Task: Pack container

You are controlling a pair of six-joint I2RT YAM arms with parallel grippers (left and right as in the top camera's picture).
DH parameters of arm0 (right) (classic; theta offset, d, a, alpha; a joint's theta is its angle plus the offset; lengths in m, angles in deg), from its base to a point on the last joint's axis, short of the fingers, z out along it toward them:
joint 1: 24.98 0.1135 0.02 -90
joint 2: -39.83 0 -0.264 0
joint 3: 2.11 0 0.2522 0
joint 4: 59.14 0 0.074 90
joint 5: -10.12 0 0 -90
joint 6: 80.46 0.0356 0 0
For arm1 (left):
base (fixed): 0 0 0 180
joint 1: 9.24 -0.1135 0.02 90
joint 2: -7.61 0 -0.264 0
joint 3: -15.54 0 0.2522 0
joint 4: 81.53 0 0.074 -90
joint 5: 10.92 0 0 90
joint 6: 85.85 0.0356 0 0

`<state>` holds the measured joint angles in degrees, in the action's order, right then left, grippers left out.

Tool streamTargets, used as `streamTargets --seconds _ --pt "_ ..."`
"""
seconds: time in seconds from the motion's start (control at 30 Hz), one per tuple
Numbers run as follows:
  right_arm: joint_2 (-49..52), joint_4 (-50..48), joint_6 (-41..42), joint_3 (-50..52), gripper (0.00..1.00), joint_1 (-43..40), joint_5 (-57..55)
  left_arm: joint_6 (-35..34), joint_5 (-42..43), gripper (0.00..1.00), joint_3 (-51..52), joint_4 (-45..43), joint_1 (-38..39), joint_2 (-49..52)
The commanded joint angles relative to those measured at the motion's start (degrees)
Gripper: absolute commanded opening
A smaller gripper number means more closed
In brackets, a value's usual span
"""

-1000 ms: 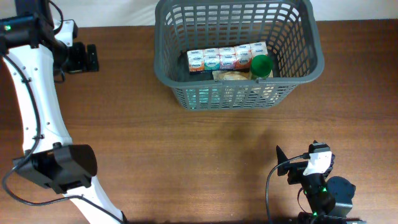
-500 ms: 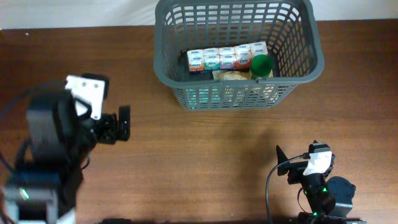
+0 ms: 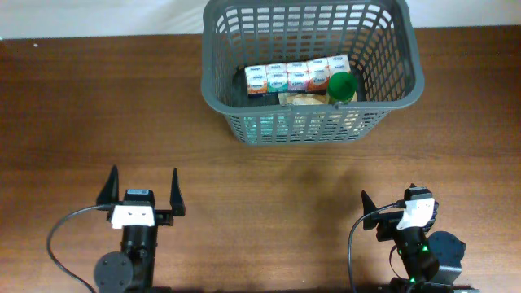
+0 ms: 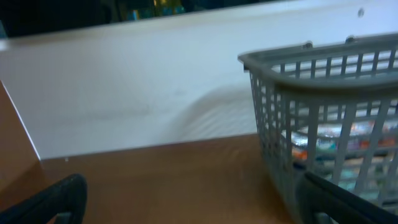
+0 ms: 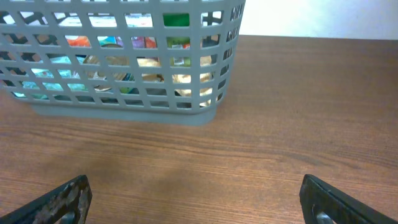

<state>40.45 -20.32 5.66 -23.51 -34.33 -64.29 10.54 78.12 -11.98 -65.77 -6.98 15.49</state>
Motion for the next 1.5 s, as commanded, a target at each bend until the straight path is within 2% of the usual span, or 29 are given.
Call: streamTargets --seconds 0.0,0.23,1.47 --pt "-0.42 0.07 -0.20 0.35 0.99 -0.37 0.50 0.76 -0.52 0.99 5.09 -0.35 -0.24 -3.37" --pt "-0.42 0.09 -0.20 0.35 0.99 -0.37 0.50 0.74 -0.42 0.99 13.29 0.90 -0.31 -7.63" --pt "-0.42 0.09 -0.20 0.35 0.99 -0.37 0.50 0.76 -0.35 0.99 13.25 2.60 -0.31 -7.58"
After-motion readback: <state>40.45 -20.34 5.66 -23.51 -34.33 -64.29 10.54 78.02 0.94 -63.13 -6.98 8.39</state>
